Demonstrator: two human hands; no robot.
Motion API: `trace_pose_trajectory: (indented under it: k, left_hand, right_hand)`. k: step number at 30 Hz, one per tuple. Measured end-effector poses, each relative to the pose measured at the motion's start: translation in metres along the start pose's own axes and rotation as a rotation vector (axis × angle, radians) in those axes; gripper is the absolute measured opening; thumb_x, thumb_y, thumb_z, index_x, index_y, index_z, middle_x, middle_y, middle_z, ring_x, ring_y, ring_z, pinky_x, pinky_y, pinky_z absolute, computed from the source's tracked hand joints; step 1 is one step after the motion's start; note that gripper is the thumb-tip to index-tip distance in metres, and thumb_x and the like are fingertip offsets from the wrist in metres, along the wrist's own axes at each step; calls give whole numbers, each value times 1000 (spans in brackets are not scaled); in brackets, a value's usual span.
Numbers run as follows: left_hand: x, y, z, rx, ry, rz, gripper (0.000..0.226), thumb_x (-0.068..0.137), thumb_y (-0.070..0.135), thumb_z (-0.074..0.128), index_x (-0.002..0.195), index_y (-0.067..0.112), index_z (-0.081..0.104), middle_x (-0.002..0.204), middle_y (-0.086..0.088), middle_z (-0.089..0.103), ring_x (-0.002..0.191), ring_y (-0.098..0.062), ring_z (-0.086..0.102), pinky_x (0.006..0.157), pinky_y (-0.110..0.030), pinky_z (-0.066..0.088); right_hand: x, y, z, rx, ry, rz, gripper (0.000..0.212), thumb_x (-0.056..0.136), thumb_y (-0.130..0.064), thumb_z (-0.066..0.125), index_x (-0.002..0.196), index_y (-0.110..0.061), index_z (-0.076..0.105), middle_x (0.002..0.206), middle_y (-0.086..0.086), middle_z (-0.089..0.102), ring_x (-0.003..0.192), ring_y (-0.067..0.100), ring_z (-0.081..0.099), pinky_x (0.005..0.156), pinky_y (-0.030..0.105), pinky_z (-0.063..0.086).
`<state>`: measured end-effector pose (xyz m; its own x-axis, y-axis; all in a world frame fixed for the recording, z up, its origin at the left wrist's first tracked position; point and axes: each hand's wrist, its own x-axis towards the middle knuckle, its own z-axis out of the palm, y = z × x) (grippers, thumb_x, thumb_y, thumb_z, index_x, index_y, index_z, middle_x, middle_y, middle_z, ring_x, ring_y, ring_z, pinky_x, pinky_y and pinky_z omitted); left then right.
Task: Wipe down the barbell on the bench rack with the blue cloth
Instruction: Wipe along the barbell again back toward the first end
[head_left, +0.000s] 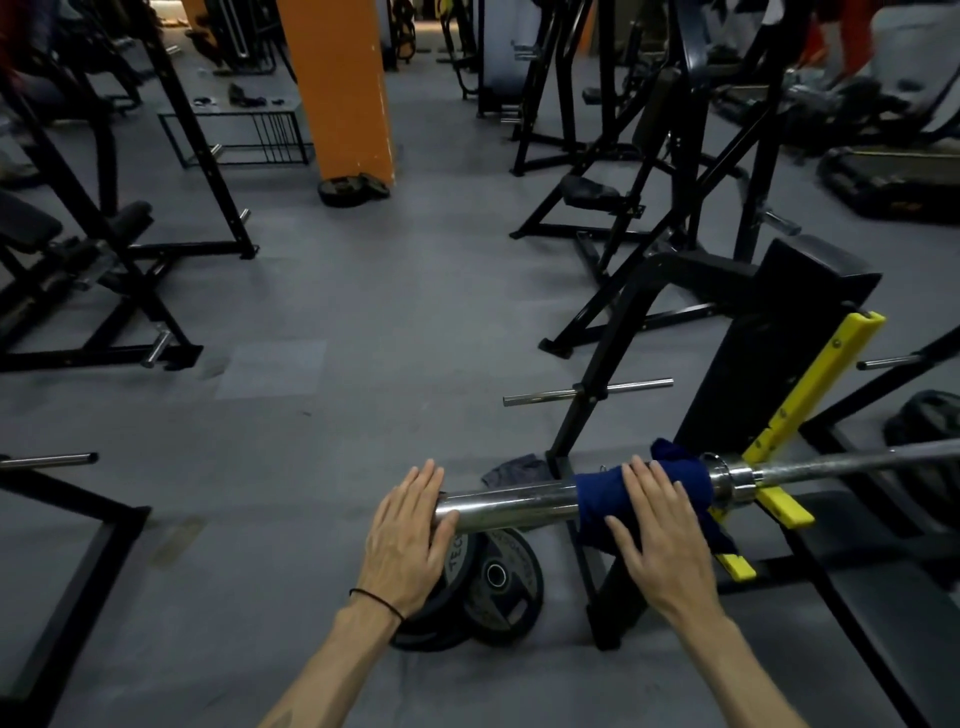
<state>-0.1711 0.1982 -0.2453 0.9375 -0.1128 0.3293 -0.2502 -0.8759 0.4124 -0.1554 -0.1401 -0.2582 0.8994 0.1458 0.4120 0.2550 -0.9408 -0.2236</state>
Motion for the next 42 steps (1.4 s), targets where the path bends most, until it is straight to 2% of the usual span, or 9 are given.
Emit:
trace_pose_trajectory:
  k: [4,9,15,20,26,32,35,38,42]
  left_hand:
    - [7,10,2,50,-20,54,58,106,48,28,153,15,39,159,-1,36,148,-19,32,118,-39,25]
    - [25,33,10,105,-40,129,58,103,44,35,153,14,39,159,-5,36,148,-22,33,117,-42,26]
    - [52,77,23,130,-116,178,64,106,53,20,153,14,37,160,-7,36,148,-23,32,119,-46,33]
    - [70,104,38,152,-159,201,69,105,57,14,151,13,41,158,-7,37,147,-24,35,118,-46,35]
    - [81,124,51,138,-211,194,71,106,57,11,145,12,50,151,-8,49,139,-25,47,111,-47,42]
    - [95,142,59,133,-225,217,71,105,58,9,147,14,47,154,-6,45,142,-23,43,118,-41,33]
    - [104,146,56,129,-215,228,71,105,58,11,146,13,49,153,-7,46,141,-23,44,116,-42,36]
    - [116,147,53,138,-205,228,72,105,59,13,145,13,50,152,-7,48,141,-23,45,118,-41,33]
    - [134,150,46,138,-189,238,74,104,60,12,148,13,47,155,-7,44,143,-23,41,118,-43,33]
  right_hand:
    - [0,-12,5,33,38,64,69,107,-55,30,159,-10,37,166,7,33,157,25,23,130,41,7]
    - [0,-15,5,34,43,73,71,106,-58,32,159,-11,37,167,7,32,157,25,23,130,44,9]
    - [2,-15,7,-29,43,55,80,101,-64,41,161,-12,32,169,8,26,159,27,18,128,49,10]
    - [8,-13,8,-97,26,41,76,102,-68,32,161,-20,33,168,6,30,159,28,16,128,52,4]
    - [7,-3,10,-98,74,-10,50,107,-47,42,154,-32,45,156,3,49,153,25,32,125,54,20]
    - [23,-6,5,34,187,66,38,108,-34,40,126,-24,71,131,-3,69,136,20,55,122,46,25]
    - [32,-3,-3,102,186,101,35,108,-32,41,116,-22,73,119,-6,72,125,13,60,120,40,30]
    - [40,2,-14,203,208,159,32,108,-33,41,111,-23,72,110,-8,72,109,7,64,108,37,46]
    - [61,11,-39,258,234,205,36,110,-37,38,111,-21,71,106,-9,71,100,7,62,92,29,49]
